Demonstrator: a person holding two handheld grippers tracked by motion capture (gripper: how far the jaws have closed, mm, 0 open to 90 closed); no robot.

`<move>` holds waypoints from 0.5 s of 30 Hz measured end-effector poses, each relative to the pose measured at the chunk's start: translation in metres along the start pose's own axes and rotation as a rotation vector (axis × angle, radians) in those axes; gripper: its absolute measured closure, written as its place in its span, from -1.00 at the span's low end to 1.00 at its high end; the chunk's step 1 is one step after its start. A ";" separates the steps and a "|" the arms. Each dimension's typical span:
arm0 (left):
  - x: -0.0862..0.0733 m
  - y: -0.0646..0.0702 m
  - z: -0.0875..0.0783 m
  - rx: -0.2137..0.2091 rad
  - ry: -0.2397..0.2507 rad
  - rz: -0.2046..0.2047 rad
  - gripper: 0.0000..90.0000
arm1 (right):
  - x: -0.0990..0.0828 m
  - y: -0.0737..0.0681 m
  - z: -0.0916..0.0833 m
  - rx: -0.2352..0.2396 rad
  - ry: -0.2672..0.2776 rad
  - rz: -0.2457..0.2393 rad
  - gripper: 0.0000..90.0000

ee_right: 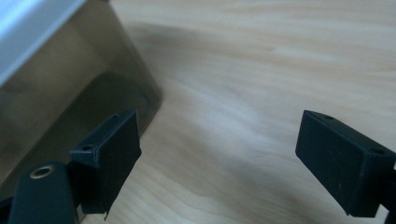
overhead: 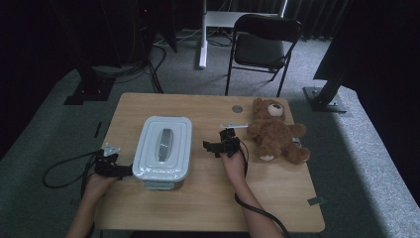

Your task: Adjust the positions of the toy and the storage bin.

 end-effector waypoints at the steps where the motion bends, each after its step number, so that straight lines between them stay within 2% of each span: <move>1: 0.002 0.000 0.001 0.002 0.002 0.006 -0.96 | -0.001 -0.002 0.003 0.007 -0.016 -0.006 -0.71; 3: 0.005 0.002 0.002 0.006 0.002 0.016 -0.96 | -0.002 -0.003 0.005 0.003 -0.026 -0.012 -0.71; 7: 0.013 0.011 0.004 -0.026 0.002 0.039 -0.96 | -0.004 -0.008 0.008 0.013 -0.021 -0.020 -0.71; 8: 0.015 0.018 0.005 -0.061 -0.002 0.065 -0.96 | -0.004 -0.009 0.007 0.031 -0.007 -0.017 -0.71; 11: 0.017 0.024 0.005 -0.047 -0.020 0.099 -0.96 | -0.004 -0.012 0.006 0.059 0.009 -0.034 -0.72; 15: 0.018 0.032 0.003 -0.061 -0.014 0.100 -0.96 | -0.005 -0.014 0.006 0.077 0.022 -0.042 -0.72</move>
Point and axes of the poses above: each handheld gripper's, and its own axes: z roughly forward along the jaws, x roughly out of its top, y roughly to its right, the point moved 4 cm from there along z, roughly forward along the jaws, and after that the axes turned 5 degrees about -z, right-handed, at the moved point
